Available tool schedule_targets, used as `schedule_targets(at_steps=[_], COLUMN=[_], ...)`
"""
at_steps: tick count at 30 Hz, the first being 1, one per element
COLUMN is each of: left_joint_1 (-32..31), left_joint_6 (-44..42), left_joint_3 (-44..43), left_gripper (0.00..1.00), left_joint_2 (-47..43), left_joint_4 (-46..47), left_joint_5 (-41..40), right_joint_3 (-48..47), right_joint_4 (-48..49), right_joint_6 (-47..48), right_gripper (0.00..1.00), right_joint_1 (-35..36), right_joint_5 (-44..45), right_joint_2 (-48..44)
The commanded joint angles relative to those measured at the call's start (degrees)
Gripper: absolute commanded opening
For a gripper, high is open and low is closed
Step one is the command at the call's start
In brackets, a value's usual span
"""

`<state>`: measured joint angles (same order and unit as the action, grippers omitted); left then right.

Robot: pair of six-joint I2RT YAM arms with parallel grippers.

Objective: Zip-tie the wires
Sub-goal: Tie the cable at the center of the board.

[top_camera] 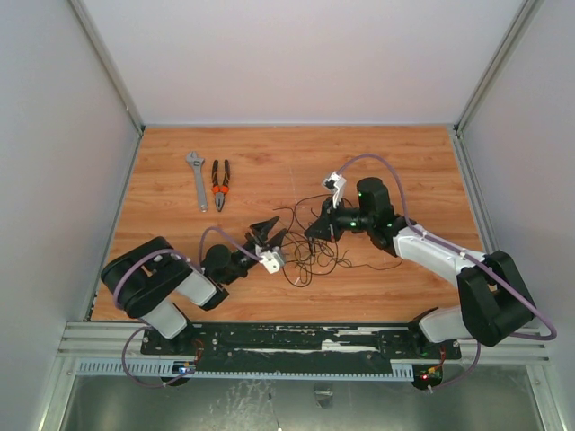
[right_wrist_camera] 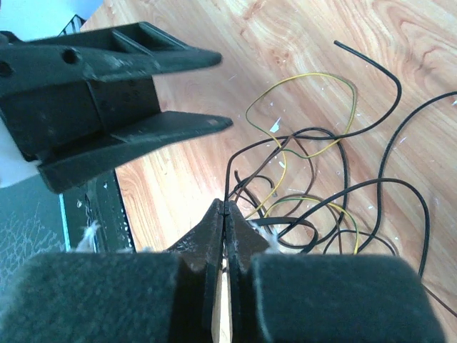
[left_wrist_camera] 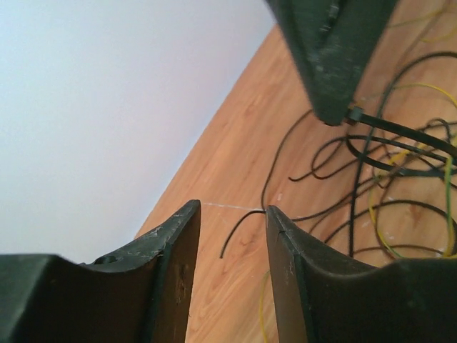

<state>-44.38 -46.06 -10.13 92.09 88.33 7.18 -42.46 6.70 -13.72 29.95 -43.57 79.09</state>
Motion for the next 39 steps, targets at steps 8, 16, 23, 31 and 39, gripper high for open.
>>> schedule_targets(at_steps=[8, 16, 23, 31, 39], left_joint_1=[-0.1, -0.1, -0.3, -6.1, -11.4], left_joint_6=[20.0, 34.0, 52.4, 60.0, 67.7], left_joint_3=[1.7, -1.4, -5.1, -3.9, -7.6], left_gripper=[0.68, 0.85, 0.76, 0.71, 0.7], left_joint_2=[-14.8, -28.7, -44.9, -41.1, -28.2], left_joint_4=[18.2, -2.1, -38.7, -41.9, -39.2], left_joint_5=[-17.9, -19.8, -16.2, -18.4, -27.4], right_joint_3=[3.8, 5.6, 6.7, 7.3, 9.6], right_joint_4=[7.5, 9.7, 11.5, 8.9, 8.6], right_joint_6=[-9.6, -13.6, -19.3, -24.1, -29.1], right_gripper=[0.0, 0.0, 0.0, 0.0, 0.0], right_joint_1=[0.4, 0.9, 3.1, 5.0, 5.7], right_joint_5=[10.5, 15.6, 23.8, 30.0, 33.2], right_joint_2=[-4.7, -5.6, -6.8, -8.5, -10.3])
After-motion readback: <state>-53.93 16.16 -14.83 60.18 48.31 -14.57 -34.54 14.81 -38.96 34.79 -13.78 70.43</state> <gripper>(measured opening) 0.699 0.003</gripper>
